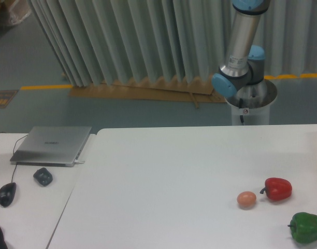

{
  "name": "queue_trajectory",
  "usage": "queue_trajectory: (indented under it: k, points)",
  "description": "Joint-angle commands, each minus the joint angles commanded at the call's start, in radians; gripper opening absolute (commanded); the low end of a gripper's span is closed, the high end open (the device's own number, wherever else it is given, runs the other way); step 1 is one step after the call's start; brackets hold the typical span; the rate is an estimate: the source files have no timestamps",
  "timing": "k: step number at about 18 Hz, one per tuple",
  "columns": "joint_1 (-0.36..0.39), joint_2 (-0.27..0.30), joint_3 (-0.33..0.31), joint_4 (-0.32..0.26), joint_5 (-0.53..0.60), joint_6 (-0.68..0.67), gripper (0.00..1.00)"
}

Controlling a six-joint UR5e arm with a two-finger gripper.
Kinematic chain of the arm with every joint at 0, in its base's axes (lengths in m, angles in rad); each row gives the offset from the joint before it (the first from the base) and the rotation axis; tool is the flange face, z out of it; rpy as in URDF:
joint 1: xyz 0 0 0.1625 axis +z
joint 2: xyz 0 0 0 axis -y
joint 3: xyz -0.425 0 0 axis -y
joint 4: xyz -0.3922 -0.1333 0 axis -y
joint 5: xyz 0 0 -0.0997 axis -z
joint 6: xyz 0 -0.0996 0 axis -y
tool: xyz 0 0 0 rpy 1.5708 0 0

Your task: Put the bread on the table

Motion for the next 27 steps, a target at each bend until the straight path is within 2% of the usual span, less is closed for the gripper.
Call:
queue_trajectory:
  k: [4,20,24,27]
  points:
    - [0.008,0.002,0.000,0.000,0.029,0.022,1.00]
    - [-0.014,-0.014,-0.034,0.003,0.031,0.017,1.00]
    - [-0.012,-0.032,-0.034,0.050,0.038,0.019,1.00]
    - [-0.014,-0.031,-0.031,0.054,0.060,0.019,1.00]
